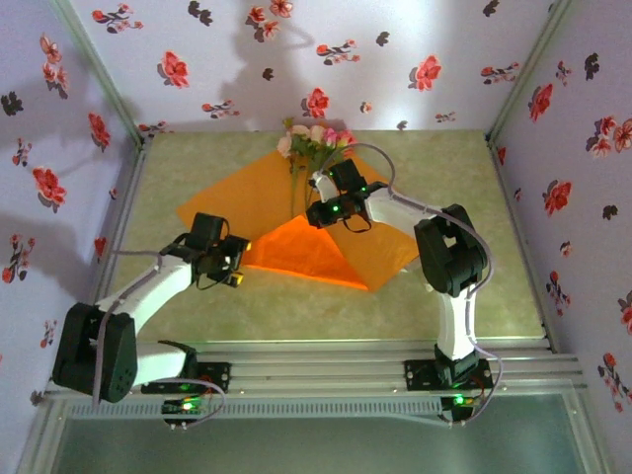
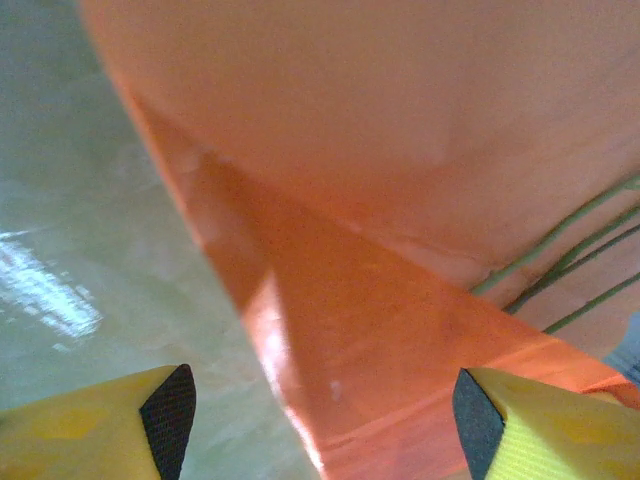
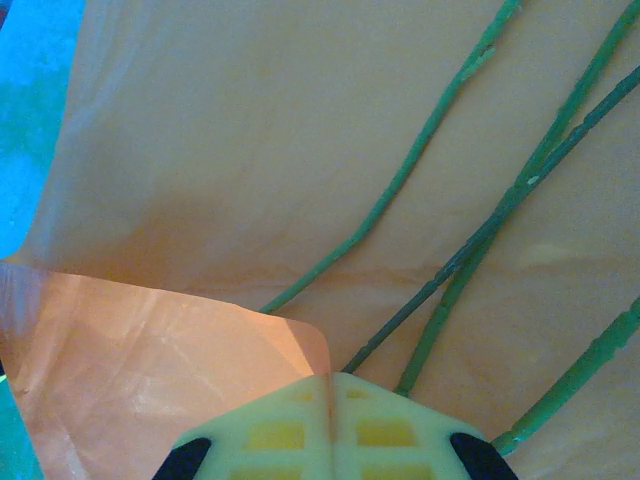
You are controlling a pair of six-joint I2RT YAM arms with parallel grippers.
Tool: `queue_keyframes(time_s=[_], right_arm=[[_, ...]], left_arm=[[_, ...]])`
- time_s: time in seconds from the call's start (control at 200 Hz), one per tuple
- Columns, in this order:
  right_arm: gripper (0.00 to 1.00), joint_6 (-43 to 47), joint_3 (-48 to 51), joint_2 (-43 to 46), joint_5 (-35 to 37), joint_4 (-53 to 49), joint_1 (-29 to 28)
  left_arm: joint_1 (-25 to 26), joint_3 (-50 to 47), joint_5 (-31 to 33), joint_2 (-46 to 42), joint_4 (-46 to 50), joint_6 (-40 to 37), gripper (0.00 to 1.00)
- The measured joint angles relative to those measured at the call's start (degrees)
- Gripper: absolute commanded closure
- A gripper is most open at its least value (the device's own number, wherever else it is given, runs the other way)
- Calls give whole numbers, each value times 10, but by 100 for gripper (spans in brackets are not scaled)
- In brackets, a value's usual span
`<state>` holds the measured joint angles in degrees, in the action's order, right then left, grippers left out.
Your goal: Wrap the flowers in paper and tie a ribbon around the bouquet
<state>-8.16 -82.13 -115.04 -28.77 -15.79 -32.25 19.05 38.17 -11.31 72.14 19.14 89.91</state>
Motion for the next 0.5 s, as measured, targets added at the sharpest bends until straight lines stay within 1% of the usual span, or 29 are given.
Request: queue_keyframes(time_s=[0.215,0.34,0.395,0.5], right_arm=[[100,-7,0,0,-2,-1,0],[100,-11,0,-2,-2,-2,0],[100,-13,0,-4,-4,-2,0],[100,-15,0,-11,-6,-2,0]], left_arm=[[9,-15,18,1,-42,11,36],[12,-19,23,3,-46,12,38],[14,-19,24,3,-46,12,41],[18,-21,24,6,-50,8,50]])
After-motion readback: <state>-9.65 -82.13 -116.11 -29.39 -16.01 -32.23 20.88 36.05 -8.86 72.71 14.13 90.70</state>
